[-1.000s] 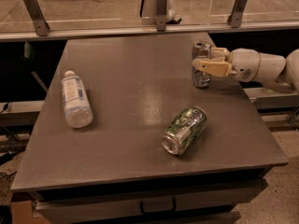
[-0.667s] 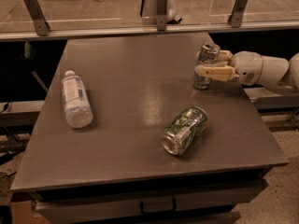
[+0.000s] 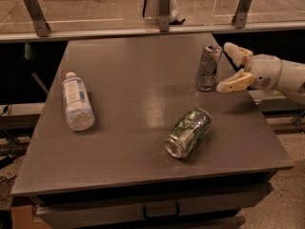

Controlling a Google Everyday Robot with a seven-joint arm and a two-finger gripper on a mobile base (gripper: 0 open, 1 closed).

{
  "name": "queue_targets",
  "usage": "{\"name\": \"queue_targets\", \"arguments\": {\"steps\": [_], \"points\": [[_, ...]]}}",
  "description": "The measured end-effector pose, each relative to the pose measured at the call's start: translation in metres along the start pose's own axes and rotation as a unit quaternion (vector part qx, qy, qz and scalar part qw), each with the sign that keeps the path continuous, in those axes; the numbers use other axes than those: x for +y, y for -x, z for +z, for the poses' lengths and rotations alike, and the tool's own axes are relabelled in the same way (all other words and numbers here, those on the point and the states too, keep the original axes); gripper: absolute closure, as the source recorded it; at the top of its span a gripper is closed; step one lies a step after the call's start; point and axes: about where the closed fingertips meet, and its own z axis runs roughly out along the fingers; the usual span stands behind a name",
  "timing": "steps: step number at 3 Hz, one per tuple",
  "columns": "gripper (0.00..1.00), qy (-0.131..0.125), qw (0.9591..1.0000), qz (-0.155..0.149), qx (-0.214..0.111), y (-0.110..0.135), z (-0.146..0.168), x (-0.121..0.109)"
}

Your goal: Place redbull can upright

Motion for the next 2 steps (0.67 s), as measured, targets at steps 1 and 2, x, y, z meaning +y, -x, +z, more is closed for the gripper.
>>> {"name": "queue_targets", "arguments": {"steps": [1, 2], "points": [[0.0, -0.094, 0.9952, -0.026, -0.001, 0.048, -0.037, 0.019], [0.0, -0.206, 0.9767, -0.058, -0.012, 0.093, -0.093, 0.021]]}}
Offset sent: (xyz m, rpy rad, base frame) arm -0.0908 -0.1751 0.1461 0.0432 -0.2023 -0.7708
